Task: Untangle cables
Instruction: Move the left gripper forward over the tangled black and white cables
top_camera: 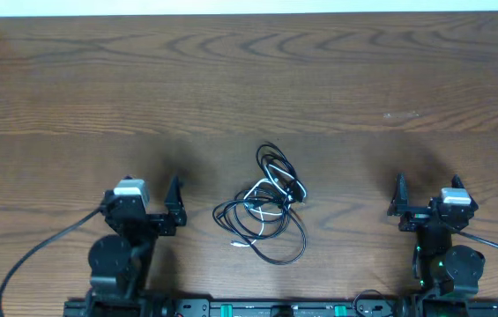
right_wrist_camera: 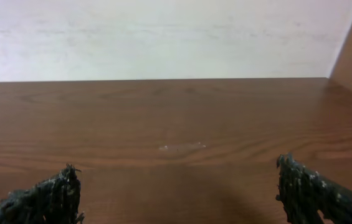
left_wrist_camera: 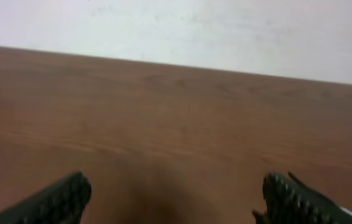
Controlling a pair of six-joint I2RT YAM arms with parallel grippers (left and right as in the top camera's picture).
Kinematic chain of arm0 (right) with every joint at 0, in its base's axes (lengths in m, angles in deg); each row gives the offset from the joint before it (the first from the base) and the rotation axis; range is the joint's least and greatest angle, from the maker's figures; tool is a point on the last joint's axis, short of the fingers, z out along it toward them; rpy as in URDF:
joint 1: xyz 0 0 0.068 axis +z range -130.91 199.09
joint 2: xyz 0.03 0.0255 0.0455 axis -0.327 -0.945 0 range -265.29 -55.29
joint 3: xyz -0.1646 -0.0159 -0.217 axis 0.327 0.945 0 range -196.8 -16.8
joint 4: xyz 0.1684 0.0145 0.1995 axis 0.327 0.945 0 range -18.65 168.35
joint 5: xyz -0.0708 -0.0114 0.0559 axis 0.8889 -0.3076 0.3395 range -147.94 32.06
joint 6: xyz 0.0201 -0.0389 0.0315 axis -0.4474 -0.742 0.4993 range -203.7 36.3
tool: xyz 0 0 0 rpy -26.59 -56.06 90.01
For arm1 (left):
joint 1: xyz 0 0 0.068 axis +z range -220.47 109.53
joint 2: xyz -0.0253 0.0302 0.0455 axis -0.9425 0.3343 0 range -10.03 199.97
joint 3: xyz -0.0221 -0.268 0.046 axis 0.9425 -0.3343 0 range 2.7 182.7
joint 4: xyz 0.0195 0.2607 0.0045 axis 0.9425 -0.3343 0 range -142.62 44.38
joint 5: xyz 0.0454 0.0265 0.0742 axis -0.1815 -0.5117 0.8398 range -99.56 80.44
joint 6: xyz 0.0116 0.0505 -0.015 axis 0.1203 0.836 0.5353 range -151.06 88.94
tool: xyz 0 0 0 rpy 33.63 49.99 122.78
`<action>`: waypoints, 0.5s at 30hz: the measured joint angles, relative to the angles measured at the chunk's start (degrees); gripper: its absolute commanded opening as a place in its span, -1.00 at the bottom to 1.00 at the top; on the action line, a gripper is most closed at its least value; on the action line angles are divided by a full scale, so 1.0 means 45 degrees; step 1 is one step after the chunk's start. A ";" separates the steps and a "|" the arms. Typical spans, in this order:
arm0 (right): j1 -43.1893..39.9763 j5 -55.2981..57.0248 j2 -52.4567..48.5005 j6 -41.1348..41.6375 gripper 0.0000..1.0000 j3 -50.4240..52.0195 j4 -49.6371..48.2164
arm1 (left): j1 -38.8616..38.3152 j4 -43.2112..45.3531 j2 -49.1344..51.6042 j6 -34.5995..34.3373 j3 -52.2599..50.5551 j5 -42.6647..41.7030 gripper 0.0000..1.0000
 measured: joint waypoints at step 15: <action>0.0000 0.0010 0.0005 0.0000 0.99 0.0000 -0.0005 | 0.0000 -0.3599 0.6241 -0.0005 0.5848 -0.1739 0.78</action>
